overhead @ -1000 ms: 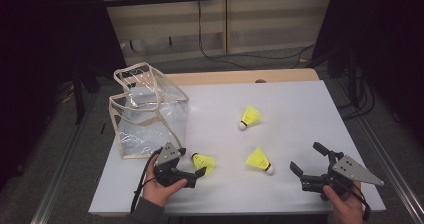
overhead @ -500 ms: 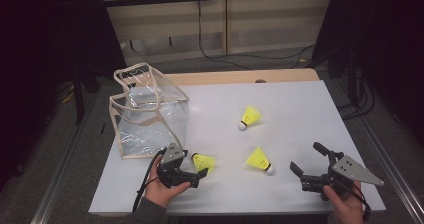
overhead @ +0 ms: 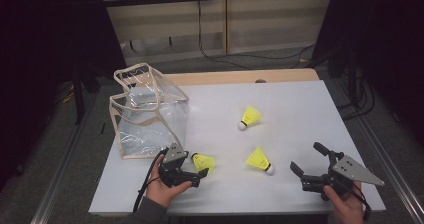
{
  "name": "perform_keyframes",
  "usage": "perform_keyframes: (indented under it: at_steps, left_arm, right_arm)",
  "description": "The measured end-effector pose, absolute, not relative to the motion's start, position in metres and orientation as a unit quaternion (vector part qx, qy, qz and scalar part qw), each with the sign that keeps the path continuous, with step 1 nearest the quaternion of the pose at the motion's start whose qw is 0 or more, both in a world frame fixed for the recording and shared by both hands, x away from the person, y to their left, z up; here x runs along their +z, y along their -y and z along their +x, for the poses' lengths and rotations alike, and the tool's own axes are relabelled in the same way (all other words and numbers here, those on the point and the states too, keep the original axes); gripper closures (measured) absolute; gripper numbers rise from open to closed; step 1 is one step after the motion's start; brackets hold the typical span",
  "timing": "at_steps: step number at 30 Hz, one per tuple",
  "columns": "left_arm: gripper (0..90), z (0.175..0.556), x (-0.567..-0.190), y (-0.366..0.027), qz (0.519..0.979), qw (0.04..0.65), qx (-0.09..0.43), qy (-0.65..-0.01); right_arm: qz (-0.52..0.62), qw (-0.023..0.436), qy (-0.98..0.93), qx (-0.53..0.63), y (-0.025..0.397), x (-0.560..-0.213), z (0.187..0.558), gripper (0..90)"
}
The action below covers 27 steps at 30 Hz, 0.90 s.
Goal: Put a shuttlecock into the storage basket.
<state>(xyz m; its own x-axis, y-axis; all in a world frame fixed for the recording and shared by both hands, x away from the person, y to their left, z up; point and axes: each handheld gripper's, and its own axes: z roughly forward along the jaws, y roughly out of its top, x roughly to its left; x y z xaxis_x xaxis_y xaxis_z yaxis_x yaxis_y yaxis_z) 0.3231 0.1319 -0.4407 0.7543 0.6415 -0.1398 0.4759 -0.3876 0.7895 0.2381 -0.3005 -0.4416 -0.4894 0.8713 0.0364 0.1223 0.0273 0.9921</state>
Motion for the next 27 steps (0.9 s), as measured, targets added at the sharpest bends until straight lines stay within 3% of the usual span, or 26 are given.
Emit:
perform_keyframes:
  at_steps: [27]
  left_arm:
    - [10.1, 0.3292, -0.4489, -0.1286, 0.841, 0.395, 0.095, -0.358]
  right_arm:
    - [0.391, 0.325, -0.64, 0.577, 0.3018, -0.4418, 0.2378, 0.3]
